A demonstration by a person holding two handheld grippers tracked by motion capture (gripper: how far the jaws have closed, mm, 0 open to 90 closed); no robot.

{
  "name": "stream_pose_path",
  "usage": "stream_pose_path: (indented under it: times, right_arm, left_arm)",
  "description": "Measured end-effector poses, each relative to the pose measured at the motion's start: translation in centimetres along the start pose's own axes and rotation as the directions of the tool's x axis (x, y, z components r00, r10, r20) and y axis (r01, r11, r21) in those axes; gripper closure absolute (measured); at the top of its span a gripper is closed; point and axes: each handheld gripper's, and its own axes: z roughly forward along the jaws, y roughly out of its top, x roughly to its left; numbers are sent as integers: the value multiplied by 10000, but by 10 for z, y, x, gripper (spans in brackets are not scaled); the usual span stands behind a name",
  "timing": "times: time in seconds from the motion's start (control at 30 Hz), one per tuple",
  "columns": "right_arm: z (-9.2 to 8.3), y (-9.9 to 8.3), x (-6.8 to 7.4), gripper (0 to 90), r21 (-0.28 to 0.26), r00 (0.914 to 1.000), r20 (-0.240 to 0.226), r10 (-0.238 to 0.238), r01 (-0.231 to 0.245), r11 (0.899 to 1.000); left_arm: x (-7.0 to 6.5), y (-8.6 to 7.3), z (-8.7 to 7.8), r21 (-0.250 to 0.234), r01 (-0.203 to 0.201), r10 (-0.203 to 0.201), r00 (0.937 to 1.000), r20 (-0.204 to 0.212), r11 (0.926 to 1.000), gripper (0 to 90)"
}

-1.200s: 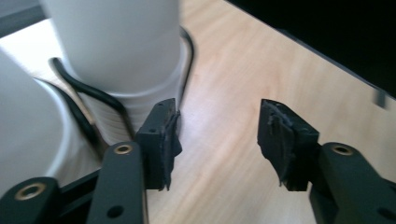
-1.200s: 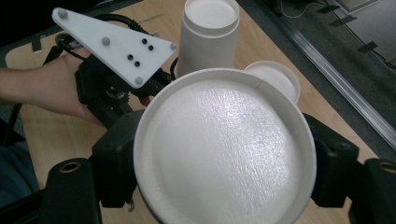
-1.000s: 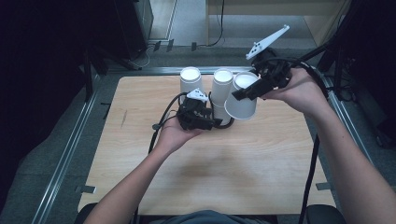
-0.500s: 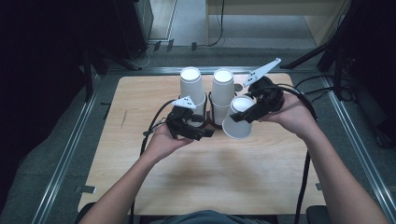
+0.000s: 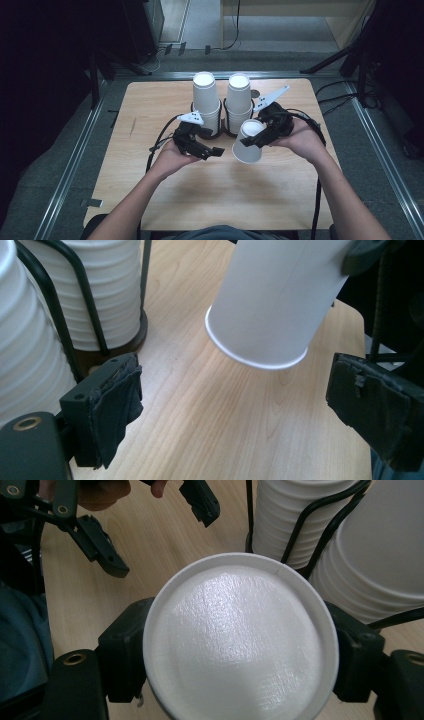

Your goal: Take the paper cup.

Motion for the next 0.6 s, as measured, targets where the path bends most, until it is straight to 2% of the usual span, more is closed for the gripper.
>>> stream_pose_path:
  times: [0.07, 0.2, 0.47, 0.53, 0.57, 0.6]
  right_arm:
    - [11, -7, 0, 251, -83, 9997, -190, 130, -132, 9999]
    - [22, -15, 4, 251, -144, 9992, -333, 225, -230, 9996]
    - [40, -25, 10, 251, -437, 9972, -736, 161, -193, 9989]
    - [46, -27, 10, 251, -504, 9962, -847, 208, -251, 9984]
    - [49, -29, 11, 251, -554, 9959, -895, 153, -203, 9983]
    - [52, -30, 11, 251, -538, 9954, -942, 150, -201, 9984]
  left_arm:
    - [0, -3, 2, 97, -67, 67, 10000, 1, 9999, 63]
    - [0, -9, 4, 229, -410, 409, 9991, 73, 9989, 39]
    - [5, -20, 8, 527, -567, 538, 9970, 554, 9970, 16]
    - [4, -22, 12, 871, -909, 849, 9939, 700, 9921, 16]
    - [4, -22, 12, 871, -909, 849, 9939, 700, 9921, 16]
    - [3, -23, 16, 1080, -1014, 939, 9930, 724, 9890, 16]
